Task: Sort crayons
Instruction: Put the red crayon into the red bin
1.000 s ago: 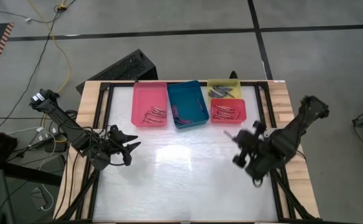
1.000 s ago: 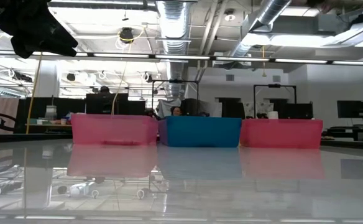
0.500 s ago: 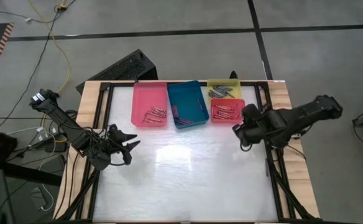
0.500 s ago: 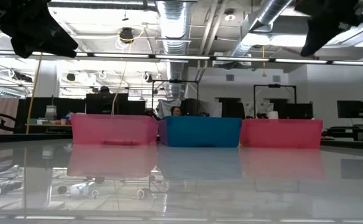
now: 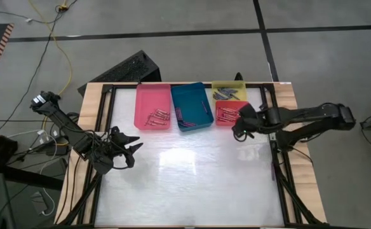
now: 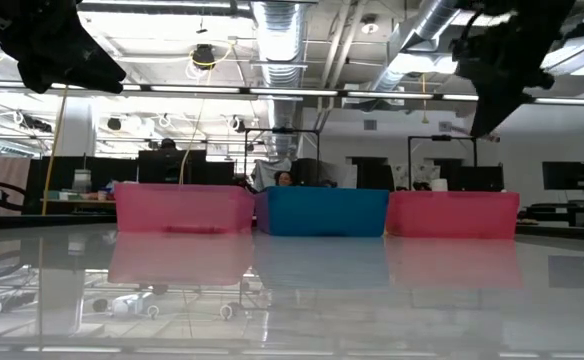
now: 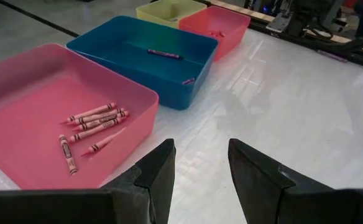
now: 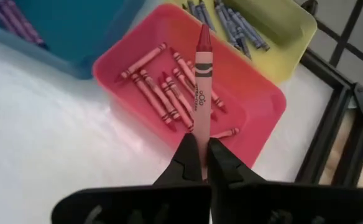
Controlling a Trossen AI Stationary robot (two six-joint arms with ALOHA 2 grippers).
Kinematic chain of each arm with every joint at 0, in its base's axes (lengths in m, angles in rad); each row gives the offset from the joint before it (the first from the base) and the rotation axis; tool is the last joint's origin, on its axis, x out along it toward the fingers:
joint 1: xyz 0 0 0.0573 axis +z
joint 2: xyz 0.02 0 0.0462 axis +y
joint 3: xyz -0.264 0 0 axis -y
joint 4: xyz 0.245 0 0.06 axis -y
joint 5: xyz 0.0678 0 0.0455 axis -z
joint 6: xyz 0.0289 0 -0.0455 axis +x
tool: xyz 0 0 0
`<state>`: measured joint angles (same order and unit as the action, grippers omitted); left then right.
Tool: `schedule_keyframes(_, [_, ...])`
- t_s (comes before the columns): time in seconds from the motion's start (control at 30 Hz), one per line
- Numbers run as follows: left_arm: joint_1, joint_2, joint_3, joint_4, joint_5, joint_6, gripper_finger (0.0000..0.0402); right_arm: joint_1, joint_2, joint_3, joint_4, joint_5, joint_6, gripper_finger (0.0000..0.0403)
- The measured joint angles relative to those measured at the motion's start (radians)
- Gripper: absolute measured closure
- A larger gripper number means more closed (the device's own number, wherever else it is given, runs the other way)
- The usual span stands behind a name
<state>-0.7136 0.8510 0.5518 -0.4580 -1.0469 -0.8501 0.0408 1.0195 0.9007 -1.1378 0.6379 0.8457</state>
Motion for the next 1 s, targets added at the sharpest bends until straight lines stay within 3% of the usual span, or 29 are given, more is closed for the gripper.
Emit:
schedule_keyframes(0.57, [0.000, 0.000, 0.000, -0.001, 0.000, 0.000, 0.0262, -0.400, 0.004, -0.160, 0.419, -0.235, -0.359, 0.0401])
schedule_keyframes(0.8, [0.000, 0.000, 0.000, -0.003, 0.000, 0.000, 0.0262, -0.497, 0.051, -0.229, 0.559, -0.333, -0.436, 0.0401])
schedule_keyframes(1.0, [0.000, 0.000, 0.000, -0.004, 0.001, 0.000, 0.0262, -0.529, 0.128, -0.243, 0.573, -0.351, -0.460, 0.0401])
